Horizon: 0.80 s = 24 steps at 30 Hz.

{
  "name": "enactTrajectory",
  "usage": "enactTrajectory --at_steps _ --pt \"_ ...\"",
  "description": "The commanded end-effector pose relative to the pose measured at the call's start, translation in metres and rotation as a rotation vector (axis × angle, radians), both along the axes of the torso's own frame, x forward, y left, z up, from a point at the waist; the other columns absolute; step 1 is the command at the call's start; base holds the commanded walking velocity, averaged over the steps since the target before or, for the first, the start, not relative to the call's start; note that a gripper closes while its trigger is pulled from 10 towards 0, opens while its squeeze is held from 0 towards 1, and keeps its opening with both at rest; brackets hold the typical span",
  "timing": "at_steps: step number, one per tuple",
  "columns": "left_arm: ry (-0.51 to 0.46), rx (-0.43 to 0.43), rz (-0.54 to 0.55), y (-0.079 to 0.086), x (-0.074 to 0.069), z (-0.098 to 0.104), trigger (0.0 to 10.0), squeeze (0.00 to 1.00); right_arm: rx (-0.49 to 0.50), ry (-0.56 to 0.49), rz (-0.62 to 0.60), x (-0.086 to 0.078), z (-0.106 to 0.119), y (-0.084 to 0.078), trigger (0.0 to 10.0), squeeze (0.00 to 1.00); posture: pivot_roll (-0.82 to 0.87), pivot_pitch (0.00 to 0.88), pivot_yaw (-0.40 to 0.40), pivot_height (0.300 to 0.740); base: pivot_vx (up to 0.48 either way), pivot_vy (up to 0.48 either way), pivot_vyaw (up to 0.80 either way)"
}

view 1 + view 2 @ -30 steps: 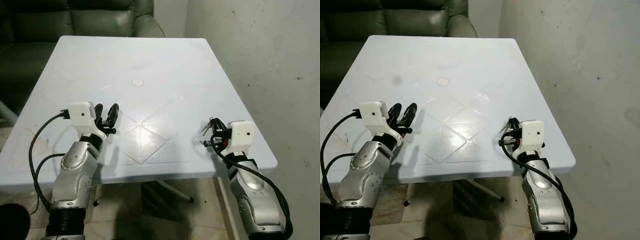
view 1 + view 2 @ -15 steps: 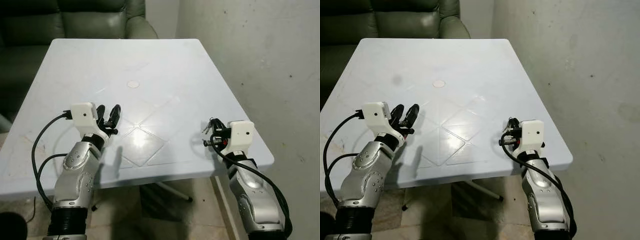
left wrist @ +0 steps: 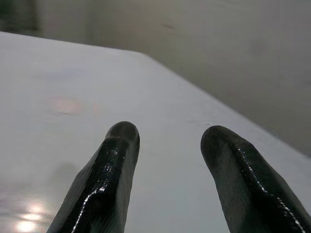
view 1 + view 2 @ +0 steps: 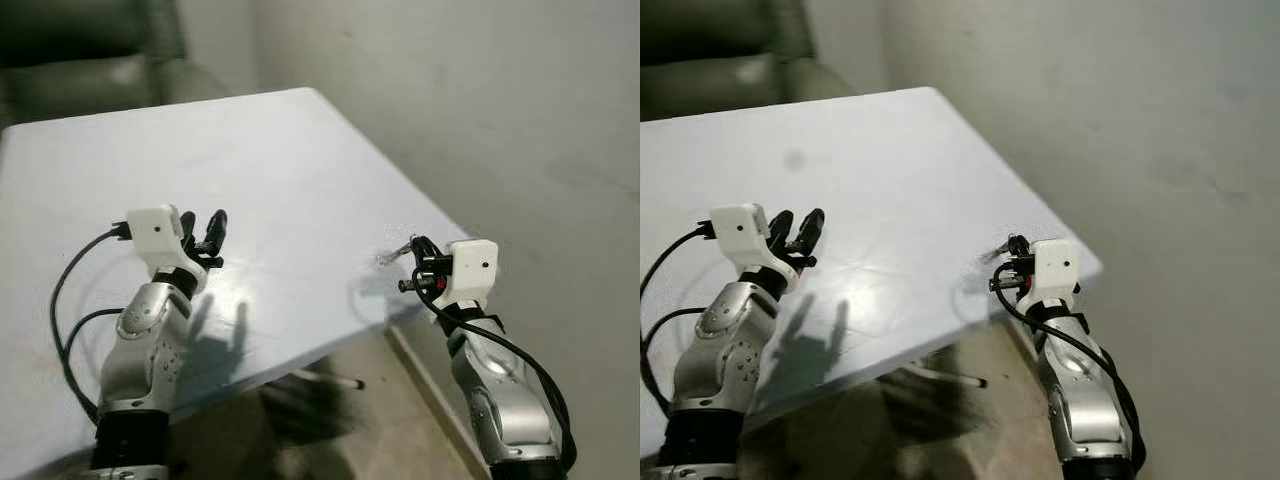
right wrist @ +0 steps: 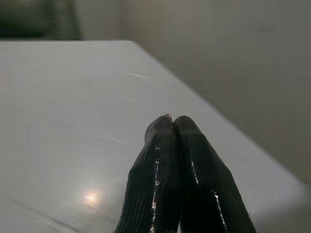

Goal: Hang keys on a hook

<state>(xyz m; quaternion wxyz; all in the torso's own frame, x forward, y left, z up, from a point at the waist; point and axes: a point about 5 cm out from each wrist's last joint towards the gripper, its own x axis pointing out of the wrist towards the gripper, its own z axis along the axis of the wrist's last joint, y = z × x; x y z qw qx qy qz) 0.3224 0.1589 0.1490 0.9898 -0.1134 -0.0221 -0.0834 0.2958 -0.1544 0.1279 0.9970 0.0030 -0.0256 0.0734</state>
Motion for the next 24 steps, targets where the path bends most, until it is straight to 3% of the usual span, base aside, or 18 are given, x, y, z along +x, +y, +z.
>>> enactTrajectory --at_steps 1,24 --pt "0.001 0.020 0.030 0.0082 0.0004 0.0019 10.0 0.00 0.005 -0.009 0.007 0.0010 0.0032 0.0035 10.0 0.00 0.01 0.044 -0.017 0.740 0.000 0.000 -0.71" --pt "-0.034 0.027 -0.024 0.0037 -0.0024 0.0068 10.0 0.00 0.008 -0.007 0.013 0.0015 0.0034 0.0058 10.0 0.00 0.01 0.057 -0.016 0.740 0.000 0.000 -0.71"
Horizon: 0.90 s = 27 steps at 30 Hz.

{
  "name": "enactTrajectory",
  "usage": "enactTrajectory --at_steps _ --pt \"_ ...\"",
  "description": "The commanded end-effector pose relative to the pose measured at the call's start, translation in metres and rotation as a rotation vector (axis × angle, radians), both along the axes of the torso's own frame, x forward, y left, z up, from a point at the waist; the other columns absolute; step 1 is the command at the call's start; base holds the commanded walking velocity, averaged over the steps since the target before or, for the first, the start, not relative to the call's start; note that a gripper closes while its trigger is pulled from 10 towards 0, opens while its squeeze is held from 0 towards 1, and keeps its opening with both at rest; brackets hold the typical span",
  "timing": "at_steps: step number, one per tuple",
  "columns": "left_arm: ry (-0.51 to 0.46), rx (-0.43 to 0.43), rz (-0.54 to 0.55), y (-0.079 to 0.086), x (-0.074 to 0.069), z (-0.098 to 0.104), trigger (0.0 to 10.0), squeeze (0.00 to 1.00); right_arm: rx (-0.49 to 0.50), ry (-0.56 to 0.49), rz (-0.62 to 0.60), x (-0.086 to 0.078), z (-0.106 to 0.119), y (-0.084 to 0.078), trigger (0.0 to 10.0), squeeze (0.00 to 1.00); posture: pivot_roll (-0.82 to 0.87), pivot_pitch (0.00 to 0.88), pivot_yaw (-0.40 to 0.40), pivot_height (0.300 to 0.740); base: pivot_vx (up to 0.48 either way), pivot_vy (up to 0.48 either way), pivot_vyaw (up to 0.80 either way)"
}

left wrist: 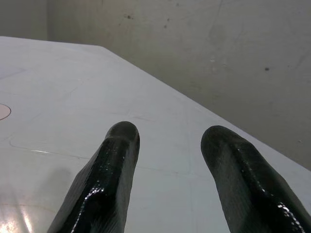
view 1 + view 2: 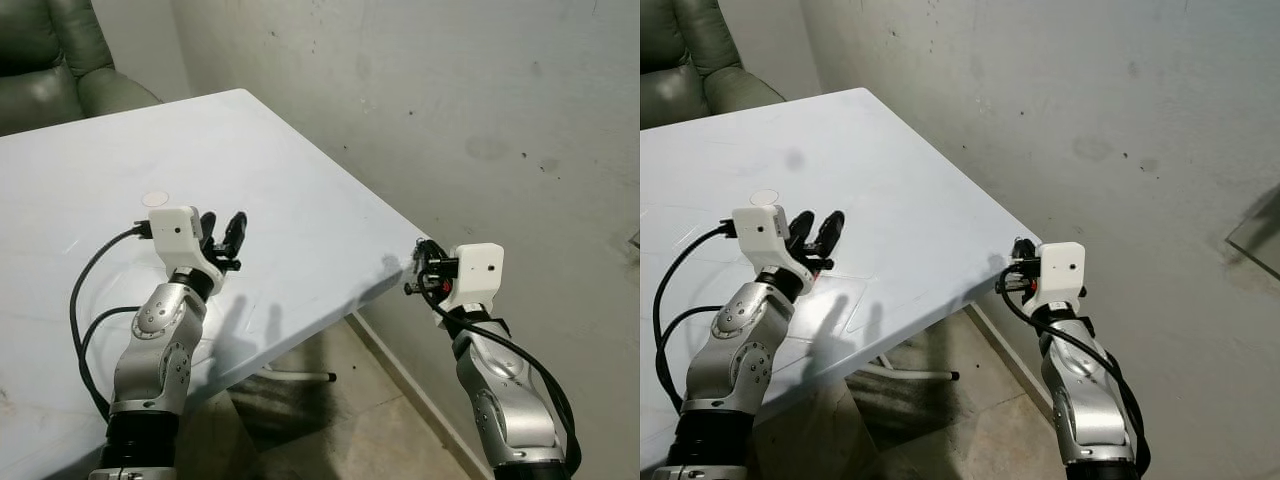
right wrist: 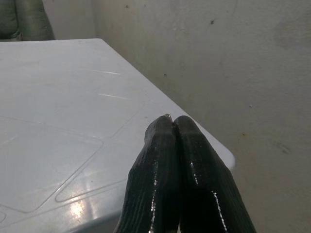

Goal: Hang keys on a hook

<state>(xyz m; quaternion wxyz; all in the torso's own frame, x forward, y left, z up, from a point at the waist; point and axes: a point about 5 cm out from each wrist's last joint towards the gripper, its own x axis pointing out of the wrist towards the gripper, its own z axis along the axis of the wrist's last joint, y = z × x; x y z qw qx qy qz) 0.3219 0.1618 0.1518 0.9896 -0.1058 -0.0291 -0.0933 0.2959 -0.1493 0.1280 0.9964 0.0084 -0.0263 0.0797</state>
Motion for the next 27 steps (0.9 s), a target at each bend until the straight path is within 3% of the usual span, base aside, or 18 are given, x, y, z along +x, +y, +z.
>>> enactTrajectory --at_steps 1,5,9,27 --pt "-0.017 0.013 -0.006 0.0007 -0.0019 0.0040 10.0 0.00 -0.002 -0.006 0.000 0.0014 0.0033 0.0006 10.0 0.00 0.01 0.057 -0.016 0.740 0.000 0.000 -0.71" --pt "-0.022 0.002 -0.007 0.0016 -0.0031 0.0045 10.0 0.00 -0.006 -0.006 0.002 0.0012 0.0029 0.0008 10.0 0.00 0.01 0.060 -0.019 0.740 0.000 -0.240 -0.71" --pt "-0.033 -0.073 0.006 0.0017 -0.0031 0.0074 10.0 0.00 -0.009 -0.003 0.003 0.0010 0.0026 0.0009 10.0 0.00 0.02 0.067 -0.018 0.740 0.000 -0.120 -0.71" --pt "-0.033 -0.056 0.022 0.0039 -0.0046 0.0088 10.0 0.00 -0.011 0.004 0.000 0.0006 0.0019 -0.0003 10.0 0.00 0.02 0.085 -0.023 0.740 0.000 0.000 -0.71"
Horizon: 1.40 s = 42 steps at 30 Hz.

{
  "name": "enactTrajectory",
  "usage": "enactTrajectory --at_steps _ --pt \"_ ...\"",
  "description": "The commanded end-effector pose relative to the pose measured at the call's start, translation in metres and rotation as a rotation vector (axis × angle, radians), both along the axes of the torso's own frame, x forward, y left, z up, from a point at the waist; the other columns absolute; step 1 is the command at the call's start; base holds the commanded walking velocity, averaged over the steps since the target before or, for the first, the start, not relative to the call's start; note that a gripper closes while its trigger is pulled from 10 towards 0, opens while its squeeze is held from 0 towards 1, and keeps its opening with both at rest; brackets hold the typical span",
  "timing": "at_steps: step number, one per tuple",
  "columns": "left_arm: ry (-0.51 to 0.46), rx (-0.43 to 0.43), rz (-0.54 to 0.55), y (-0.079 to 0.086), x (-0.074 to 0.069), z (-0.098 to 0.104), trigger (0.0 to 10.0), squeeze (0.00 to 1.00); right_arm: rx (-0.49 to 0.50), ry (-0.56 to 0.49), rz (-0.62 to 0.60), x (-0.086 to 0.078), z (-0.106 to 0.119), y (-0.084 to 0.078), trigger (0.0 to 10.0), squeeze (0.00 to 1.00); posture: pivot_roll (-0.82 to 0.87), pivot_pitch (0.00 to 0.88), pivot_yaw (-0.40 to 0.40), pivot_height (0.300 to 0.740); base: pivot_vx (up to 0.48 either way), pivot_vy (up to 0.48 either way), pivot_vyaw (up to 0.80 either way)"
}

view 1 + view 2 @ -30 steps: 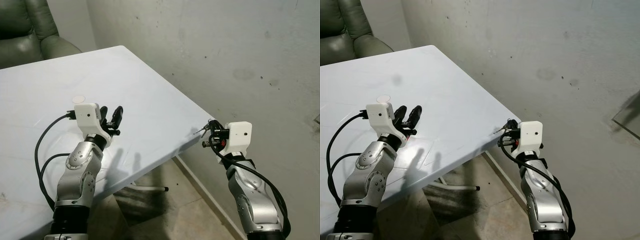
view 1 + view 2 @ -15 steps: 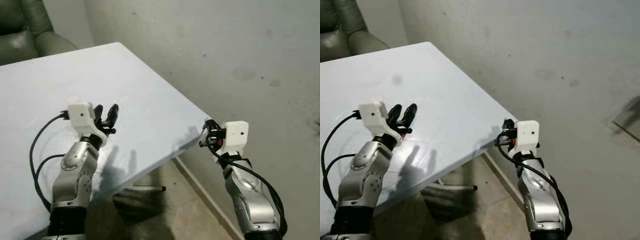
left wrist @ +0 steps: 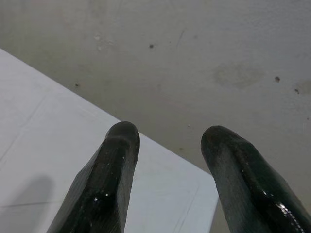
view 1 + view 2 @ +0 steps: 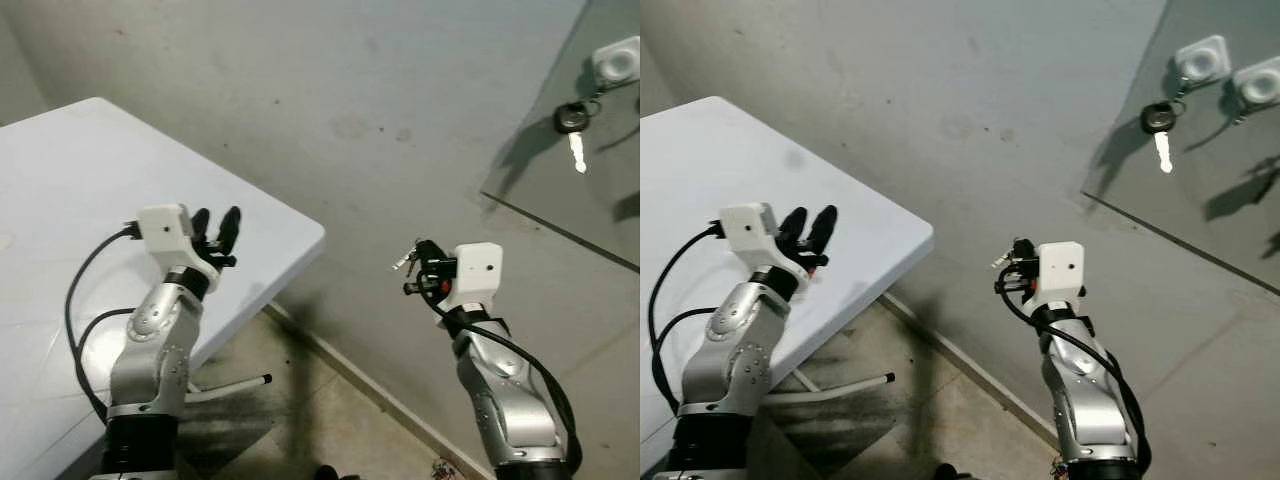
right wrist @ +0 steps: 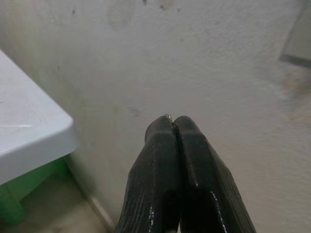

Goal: Hang keys on a hook

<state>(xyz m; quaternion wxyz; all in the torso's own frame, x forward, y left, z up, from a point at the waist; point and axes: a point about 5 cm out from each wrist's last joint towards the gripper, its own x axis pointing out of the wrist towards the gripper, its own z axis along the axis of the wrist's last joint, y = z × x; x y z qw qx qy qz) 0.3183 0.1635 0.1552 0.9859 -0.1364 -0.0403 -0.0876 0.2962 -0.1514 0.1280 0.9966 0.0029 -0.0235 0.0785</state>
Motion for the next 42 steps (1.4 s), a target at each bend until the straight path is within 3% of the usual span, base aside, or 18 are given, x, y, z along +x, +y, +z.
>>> enactTrajectory --at_steps 1,9,42 --pt "-0.015 -0.002 0.010 0.0023 -0.0011 0.0053 10.0 0.00 0.001 0.000 0.003 0.0005 0.0020 0.0018 10.0 0.00 0.02 0.086 -0.024 0.740 0.000 0.000 -0.71" --pt "0.002 -0.006 0.014 0.0029 -0.0010 0.0038 10.0 0.00 0.000 -0.001 0.009 0.0007 0.0027 0.0033 10.0 0.00 0.02 0.089 -0.027 0.740 0.000 0.298 -0.71" --pt "0.050 0.021 0.035 0.0030 0.0031 0.0003 10.0 0.00 -0.004 -0.003 0.016 0.0018 0.0037 0.0058 10.0 0.00 0.02 0.076 -0.028 0.740 0.000 0.000 -0.71"
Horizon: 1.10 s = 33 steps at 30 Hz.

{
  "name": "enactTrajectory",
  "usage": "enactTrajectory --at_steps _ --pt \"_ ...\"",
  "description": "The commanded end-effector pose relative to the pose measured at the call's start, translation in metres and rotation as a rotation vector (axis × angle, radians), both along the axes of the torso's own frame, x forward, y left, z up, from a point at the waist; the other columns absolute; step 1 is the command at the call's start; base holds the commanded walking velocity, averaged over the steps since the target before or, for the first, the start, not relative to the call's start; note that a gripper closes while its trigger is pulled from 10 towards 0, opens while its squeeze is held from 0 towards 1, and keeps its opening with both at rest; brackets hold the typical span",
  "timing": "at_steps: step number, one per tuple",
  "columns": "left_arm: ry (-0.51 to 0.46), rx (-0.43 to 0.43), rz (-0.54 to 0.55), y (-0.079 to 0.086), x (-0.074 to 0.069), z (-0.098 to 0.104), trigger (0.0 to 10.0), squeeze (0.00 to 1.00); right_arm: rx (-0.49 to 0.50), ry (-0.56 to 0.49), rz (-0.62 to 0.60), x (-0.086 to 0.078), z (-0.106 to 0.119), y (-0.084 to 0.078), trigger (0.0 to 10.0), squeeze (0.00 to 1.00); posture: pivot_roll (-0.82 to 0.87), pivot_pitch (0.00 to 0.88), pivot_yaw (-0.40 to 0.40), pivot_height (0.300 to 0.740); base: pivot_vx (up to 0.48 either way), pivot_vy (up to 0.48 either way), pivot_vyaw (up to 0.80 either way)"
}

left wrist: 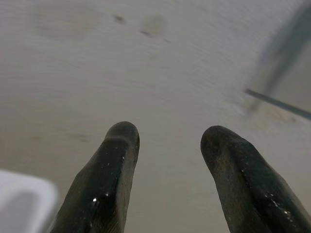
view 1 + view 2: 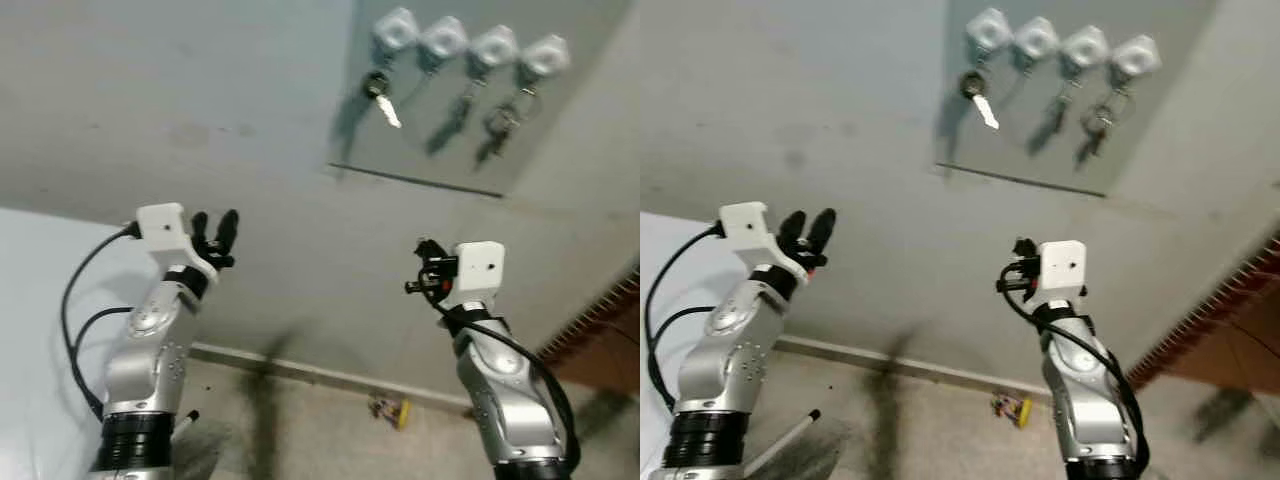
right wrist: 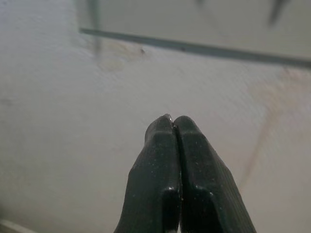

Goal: Hang keys on a hook

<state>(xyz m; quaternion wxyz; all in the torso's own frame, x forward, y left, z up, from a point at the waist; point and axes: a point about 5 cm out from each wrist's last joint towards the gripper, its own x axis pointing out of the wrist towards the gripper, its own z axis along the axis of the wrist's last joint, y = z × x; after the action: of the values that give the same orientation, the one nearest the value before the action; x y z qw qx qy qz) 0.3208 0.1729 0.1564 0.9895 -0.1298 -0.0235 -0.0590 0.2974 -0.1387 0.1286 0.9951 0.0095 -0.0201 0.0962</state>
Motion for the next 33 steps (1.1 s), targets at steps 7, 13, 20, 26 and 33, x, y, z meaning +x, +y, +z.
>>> enactTrajectory --at_steps 7,13,20,26,33 --pt "-0.012 0.007 -0.025 -0.0085 -0.0002 0.0018 10.0 0.00 0.012 -0.025 -0.023 -0.0009 0.0042 -0.0062 10.0 0.00 0.02 0.073 -0.026 0.740 0.000 0.000 -0.50" --pt "0.005 0.025 -0.028 -0.0082 -0.0006 -0.0003 10.0 0.00 0.004 -0.025 -0.025 -0.0016 0.0034 -0.0071 10.0 0.00 0.02 0.069 -0.024 0.740 0.000 0.000 0.00" --pt "0.004 0.041 -0.067 -0.0089 -0.0018 -0.0005 10.0 0.00 0.024 -0.060 -0.015 -0.0050 0.0088 -0.0096 10.0 0.00 0.02 0.071 -0.023 0.740 0.000 0.000 0.00" --pt "-0.010 0.060 -0.104 -0.0091 -0.0041 0.0009 10.0 0.00 0.032 -0.075 -0.008 -0.0071 0.0115 -0.0117 10.0 0.00 0.01 0.074 -0.023 0.740 0.161 0.000 0.00" --pt "-0.011 0.061 -0.108 -0.0089 -0.0045 0.0014 10.0 0.00 0.039 -0.077 -0.007 -0.0088 0.0114 -0.0122 10.0 0.00 0.01 0.079 -0.021 0.740 0.390 0.000 0.00"
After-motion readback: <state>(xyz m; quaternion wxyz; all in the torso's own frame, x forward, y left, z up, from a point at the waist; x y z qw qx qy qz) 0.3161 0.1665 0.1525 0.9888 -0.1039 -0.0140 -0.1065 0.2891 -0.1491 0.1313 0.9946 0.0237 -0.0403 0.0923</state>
